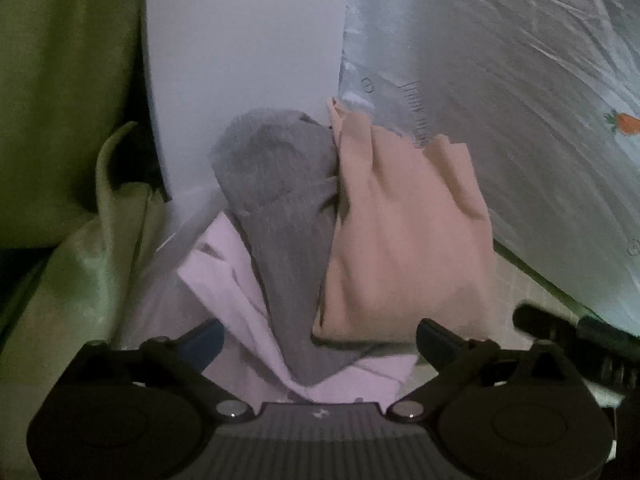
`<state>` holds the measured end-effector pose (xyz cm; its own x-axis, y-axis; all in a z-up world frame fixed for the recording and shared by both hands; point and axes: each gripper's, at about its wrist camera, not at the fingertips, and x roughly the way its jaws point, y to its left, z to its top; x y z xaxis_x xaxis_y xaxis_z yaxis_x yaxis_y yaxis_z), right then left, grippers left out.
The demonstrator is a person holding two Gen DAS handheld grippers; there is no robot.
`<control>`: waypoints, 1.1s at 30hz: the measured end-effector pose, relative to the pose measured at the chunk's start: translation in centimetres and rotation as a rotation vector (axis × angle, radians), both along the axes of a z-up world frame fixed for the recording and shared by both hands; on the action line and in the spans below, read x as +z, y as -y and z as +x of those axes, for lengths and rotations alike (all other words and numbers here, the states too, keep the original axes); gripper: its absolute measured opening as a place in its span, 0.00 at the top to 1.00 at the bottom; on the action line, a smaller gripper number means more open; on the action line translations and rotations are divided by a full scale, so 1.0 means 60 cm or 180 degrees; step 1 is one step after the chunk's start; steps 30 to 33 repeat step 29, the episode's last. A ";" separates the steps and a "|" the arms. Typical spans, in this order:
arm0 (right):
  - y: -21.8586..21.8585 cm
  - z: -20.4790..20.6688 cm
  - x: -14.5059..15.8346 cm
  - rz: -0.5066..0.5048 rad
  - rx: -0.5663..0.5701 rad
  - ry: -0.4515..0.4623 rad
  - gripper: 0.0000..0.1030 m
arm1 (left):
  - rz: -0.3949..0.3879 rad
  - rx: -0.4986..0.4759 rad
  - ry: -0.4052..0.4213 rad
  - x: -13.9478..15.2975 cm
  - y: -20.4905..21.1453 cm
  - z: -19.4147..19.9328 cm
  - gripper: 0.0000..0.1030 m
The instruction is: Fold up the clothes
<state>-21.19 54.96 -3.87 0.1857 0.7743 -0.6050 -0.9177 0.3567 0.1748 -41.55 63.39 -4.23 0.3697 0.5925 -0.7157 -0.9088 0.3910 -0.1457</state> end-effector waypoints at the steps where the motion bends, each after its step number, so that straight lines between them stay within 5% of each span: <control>1: 0.011 -0.008 -0.001 -0.0009 0.0002 0.0047 0.00 | 0.0036 -0.0014 -0.0010 0.003 0.013 -0.004 0.00; 15: 0.182 -0.065 -0.012 0.0048 0.0037 0.0142 0.00 | 0.0130 -0.0193 -0.0059 0.010 0.163 -0.030 0.00; 33: 0.220 -0.074 -0.016 0.0082 0.0039 0.0142 0.00 | 0.0240 -0.0226 -0.0049 0.020 0.197 -0.045 0.00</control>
